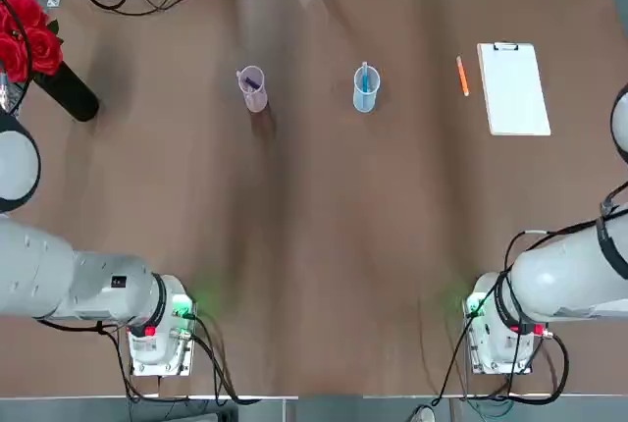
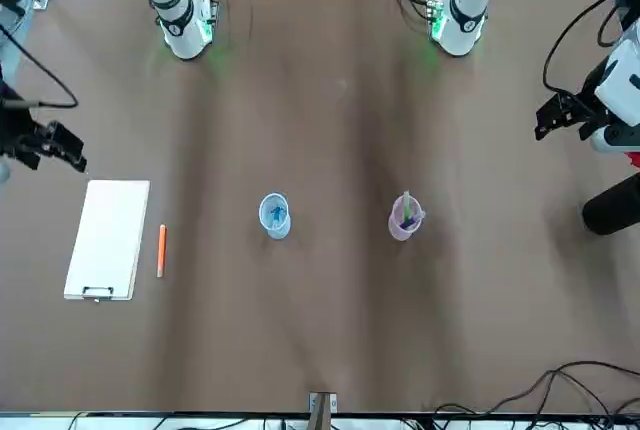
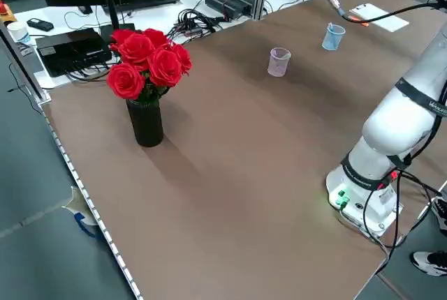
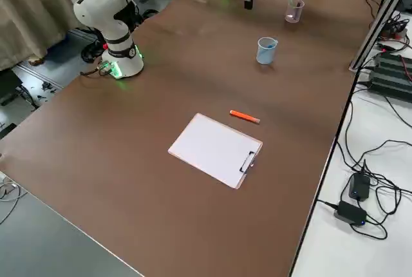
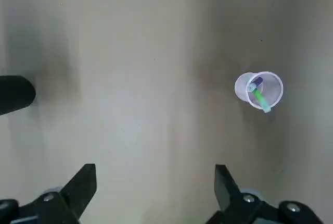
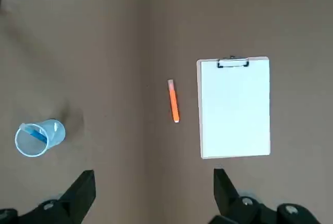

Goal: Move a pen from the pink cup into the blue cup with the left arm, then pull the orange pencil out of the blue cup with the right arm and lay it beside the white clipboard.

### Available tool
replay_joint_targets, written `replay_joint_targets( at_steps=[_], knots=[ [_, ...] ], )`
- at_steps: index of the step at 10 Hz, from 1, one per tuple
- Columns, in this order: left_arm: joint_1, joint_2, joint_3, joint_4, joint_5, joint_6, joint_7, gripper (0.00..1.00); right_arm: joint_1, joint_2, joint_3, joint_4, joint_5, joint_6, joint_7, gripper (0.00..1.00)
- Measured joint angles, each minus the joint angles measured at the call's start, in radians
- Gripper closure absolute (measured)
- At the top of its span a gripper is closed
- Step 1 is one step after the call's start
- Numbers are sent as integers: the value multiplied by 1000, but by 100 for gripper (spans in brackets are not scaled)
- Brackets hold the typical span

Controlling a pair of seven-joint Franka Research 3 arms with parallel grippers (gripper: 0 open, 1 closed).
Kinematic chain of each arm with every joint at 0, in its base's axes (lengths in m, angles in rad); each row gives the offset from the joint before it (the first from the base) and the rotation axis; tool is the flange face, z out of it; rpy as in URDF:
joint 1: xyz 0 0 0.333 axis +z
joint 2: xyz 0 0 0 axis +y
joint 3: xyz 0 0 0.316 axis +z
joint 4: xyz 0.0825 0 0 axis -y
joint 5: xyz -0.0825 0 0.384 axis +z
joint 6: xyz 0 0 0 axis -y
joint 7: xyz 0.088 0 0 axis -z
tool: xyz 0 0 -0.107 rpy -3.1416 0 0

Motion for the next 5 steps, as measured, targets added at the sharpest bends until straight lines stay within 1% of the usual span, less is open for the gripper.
replay_joint_targets(
  at_steps=[1, 4, 5],
  knots=[
    [0, 0, -1, 0, 0, 0, 0, 0, -2, -3, -4, 0, 0, -8, 21, 0],
    [0, 0, -1, 0, 0, 0, 0, 0, 0, -3, -34, -7, -1, -9, 35, 0],
    [0, 0, -1, 0, 0, 0, 0, 0, 1, -3, -37, -9, -1, -9, 36, 0]
  ],
)
